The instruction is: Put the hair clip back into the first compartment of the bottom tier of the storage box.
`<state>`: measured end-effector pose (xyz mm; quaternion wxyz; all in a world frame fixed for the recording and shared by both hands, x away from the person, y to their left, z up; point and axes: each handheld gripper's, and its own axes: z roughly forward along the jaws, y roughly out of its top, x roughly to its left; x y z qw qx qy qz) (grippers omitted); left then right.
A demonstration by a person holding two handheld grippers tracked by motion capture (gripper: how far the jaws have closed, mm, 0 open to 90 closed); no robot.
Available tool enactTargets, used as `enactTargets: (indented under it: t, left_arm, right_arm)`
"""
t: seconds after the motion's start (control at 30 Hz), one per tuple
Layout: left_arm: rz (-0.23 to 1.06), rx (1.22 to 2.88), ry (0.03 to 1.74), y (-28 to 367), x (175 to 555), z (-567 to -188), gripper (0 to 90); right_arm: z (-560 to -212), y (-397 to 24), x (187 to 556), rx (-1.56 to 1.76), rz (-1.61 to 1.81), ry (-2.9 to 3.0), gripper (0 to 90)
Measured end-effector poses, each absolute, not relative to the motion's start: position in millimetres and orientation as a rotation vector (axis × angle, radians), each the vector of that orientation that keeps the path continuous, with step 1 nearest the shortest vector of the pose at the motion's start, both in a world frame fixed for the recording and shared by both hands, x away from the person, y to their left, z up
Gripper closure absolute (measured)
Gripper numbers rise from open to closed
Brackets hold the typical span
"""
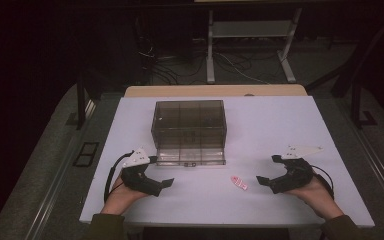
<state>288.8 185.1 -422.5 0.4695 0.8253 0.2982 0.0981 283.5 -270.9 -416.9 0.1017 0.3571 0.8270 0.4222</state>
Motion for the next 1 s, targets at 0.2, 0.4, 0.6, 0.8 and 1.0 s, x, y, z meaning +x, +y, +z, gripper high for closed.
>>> enactTargets:
  t: [0.2,0.4,0.6,0.8,1.0]
  left_arm:
    - [0.247,2.025,0.722,183.7,290.5,-421.7,0.0]
    - [0.246,2.016,0.723,185.0,290.2,-422.2,0.0]
    - [0.252,2.020,0.720,184.8,291.7,-422.4,0.0]
    - [0.245,2.015,0.724,184.9,292.4,-423.0,0.0]
    - [0.250,2.013,0.719,185.6,291.5,-423.0,0.0]
  right_arm:
    - [-414.5,-266.5,287.4,1.044,1.246,2.449,2.0]
    - [-410.6,-263.6,292.2,1.045,1.267,2.450,2.0]
    - [-408.7,-259.9,296.9,1.046,1.288,2.458,2.0]
    - [-404.8,-252.7,303.6,1.029,1.299,2.459,2.1]
    - [-403.5,-245.8,306.9,1.021,1.303,2.459,2.1]
